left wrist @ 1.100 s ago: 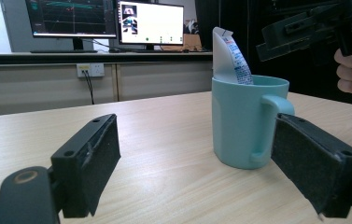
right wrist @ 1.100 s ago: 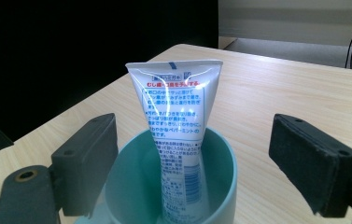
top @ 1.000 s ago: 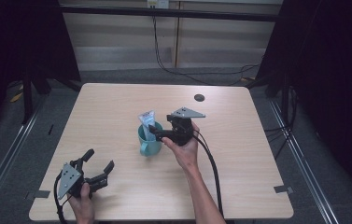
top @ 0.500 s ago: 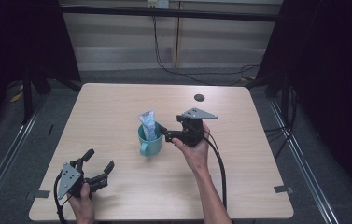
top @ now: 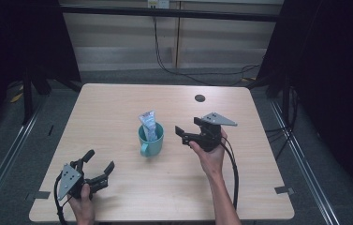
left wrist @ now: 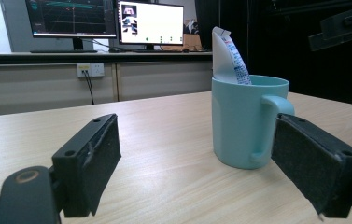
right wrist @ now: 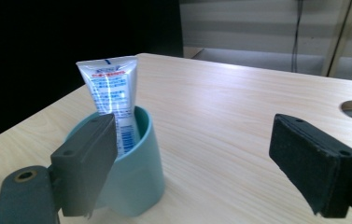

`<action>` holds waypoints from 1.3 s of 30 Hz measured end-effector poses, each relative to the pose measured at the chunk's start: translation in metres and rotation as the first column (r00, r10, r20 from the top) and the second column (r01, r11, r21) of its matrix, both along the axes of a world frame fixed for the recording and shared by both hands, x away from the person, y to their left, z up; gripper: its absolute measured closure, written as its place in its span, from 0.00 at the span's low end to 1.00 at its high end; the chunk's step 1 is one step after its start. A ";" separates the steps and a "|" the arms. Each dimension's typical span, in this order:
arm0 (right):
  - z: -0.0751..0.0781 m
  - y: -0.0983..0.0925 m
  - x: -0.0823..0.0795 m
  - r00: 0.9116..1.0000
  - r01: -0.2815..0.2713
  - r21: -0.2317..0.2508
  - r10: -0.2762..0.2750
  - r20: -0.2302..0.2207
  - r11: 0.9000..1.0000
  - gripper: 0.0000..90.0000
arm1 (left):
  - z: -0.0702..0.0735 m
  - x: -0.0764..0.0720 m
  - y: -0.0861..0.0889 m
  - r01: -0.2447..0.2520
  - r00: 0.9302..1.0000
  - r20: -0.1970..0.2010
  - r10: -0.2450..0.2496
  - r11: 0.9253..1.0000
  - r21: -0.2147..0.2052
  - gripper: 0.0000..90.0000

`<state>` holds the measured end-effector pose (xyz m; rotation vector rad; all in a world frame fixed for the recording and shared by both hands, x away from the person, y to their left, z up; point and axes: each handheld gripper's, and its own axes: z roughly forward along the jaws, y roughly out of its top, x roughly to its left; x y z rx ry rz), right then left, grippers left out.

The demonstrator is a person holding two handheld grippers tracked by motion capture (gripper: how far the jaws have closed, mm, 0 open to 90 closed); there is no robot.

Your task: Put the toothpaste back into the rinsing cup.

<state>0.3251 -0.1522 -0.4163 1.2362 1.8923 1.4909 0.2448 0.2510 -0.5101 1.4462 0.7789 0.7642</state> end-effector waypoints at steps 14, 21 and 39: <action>-0.016 -0.041 -0.020 0.996 0.090 0.008 -0.090 0.004 0.996 0.16 | 0.000 0.000 0.000 0.000 1.000 0.000 0.000 1.000 0.000 0.17; -0.024 -0.063 -0.038 0.988 0.157 -0.045 -0.156 0.015 0.987 0.17 | 0.000 0.000 0.000 0.000 1.000 0.000 0.000 1.000 0.000 0.17; -0.059 -0.090 -0.062 0.971 0.237 -0.055 -0.239 -0.025 0.970 0.18 | 0.000 0.000 0.000 0.001 1.000 0.002 -0.001 1.000 0.001 0.17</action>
